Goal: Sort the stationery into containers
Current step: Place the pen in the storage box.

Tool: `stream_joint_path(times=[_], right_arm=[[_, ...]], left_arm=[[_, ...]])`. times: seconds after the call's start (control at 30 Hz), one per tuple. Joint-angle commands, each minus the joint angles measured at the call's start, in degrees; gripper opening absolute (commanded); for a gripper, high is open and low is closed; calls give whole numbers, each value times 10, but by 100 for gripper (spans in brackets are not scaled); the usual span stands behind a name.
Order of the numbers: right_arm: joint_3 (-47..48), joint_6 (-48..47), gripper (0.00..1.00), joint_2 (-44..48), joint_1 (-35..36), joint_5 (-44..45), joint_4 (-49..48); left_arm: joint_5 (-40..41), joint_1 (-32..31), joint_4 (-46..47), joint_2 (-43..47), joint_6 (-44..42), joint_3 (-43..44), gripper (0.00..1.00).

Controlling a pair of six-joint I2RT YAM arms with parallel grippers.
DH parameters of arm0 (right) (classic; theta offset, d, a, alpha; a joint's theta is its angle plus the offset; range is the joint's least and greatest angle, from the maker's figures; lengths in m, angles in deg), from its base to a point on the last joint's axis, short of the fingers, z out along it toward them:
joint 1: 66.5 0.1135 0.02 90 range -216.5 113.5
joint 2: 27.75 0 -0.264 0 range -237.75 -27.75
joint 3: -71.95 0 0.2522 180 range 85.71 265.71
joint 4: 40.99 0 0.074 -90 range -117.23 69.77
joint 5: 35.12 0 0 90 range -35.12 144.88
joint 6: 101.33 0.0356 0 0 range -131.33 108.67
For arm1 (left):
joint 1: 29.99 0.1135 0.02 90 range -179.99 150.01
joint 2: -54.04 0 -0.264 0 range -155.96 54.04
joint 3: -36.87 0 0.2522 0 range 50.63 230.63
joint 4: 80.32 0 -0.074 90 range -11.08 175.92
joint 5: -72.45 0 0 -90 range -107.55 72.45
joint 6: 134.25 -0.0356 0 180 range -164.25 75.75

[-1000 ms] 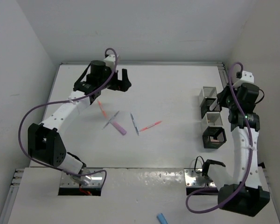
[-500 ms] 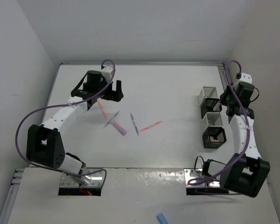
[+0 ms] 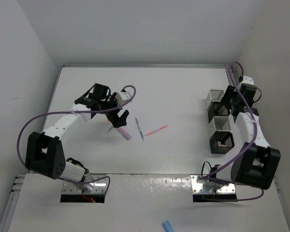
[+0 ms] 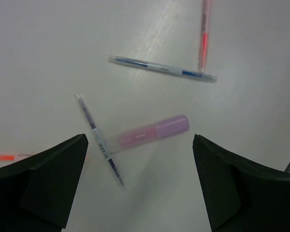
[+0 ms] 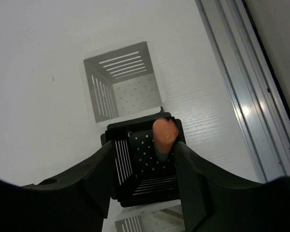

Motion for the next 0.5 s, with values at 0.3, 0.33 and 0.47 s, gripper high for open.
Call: stream_joint_path(times=[0.3, 0.33, 0.47], right_arm=[[43, 15, 53, 19, 18, -17, 16], [49, 20, 53, 30, 18, -24, 26], [68, 32, 54, 52, 25, -53, 59]], left_arm=[[3, -19, -148, -32, -434, -49, 89], [17, -18, -148, -36, -460, -57, 88], [61, -19, -140, -64, -515, -74, 85]])
